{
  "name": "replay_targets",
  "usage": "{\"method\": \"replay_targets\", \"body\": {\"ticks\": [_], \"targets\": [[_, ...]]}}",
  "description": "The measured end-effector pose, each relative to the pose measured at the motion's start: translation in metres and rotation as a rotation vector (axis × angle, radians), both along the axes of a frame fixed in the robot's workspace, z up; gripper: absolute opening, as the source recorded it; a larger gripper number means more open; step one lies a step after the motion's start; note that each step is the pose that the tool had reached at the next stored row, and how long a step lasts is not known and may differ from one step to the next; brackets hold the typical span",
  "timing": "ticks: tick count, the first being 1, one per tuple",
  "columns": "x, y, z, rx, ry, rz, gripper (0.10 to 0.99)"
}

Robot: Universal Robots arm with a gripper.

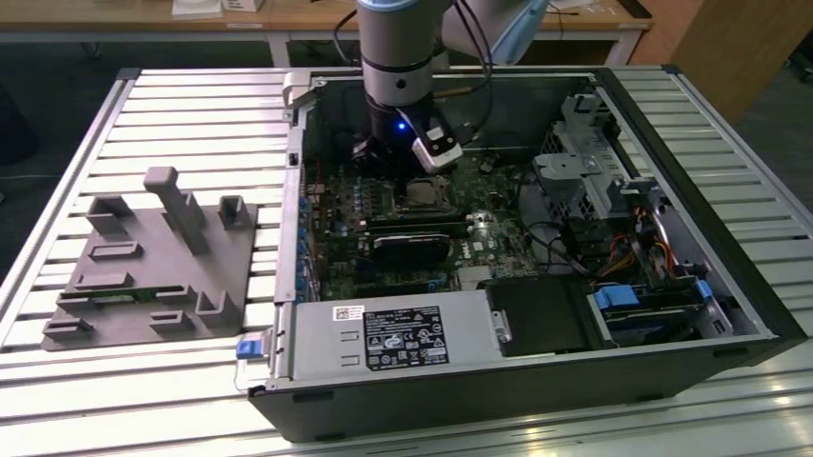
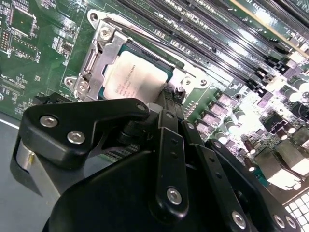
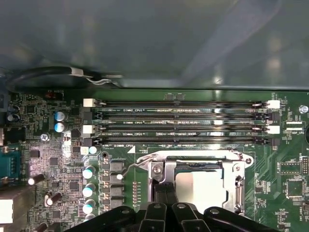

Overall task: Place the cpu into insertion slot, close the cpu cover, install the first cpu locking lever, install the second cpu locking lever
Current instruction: 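Close the cpu cover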

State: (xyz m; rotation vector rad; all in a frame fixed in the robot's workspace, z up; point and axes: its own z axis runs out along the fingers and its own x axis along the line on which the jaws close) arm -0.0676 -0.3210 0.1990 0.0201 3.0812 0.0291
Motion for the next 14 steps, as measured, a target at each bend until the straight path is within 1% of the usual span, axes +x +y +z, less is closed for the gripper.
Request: {"method": "replay_targets", "body": {"ticks": [4,10,14], "targets": [[0.0002,0.0001,0.0006,0.0,0.0001,0.0,0.106],[0.0002,0.0,0.0073,0.0,0.0,0.0,0.106],[0.0018,0.0001,0.008,0.0,0.0001,0.0,0.106]]}}
